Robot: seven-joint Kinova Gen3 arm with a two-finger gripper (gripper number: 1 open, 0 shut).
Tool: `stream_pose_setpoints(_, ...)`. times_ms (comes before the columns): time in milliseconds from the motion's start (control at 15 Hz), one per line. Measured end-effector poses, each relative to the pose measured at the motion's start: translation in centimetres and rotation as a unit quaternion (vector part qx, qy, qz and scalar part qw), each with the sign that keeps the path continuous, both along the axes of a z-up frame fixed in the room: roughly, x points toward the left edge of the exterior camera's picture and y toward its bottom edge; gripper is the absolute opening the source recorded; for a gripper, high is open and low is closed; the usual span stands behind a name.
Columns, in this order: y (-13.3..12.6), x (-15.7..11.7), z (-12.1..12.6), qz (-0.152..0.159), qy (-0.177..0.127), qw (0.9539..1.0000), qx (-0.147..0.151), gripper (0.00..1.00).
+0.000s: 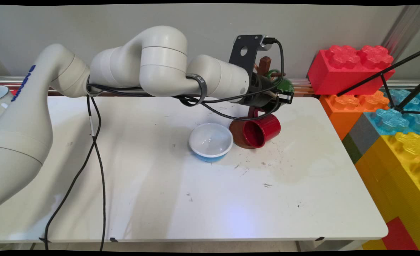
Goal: Place the picked object on the table
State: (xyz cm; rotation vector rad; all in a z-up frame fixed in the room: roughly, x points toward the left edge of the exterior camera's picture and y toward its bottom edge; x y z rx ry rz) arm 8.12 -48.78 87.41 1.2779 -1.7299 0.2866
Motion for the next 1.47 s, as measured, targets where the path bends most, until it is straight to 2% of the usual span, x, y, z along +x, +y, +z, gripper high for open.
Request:
stream_pose_setpoints(600,0.1,0.2,-0.2,0.006,0.005,0.9999,0.008,0.0)
stream_pose_setpoints(1467,1.4,-1.9,1.9,-0.028,0.047,0.9985,0.005,0.0)
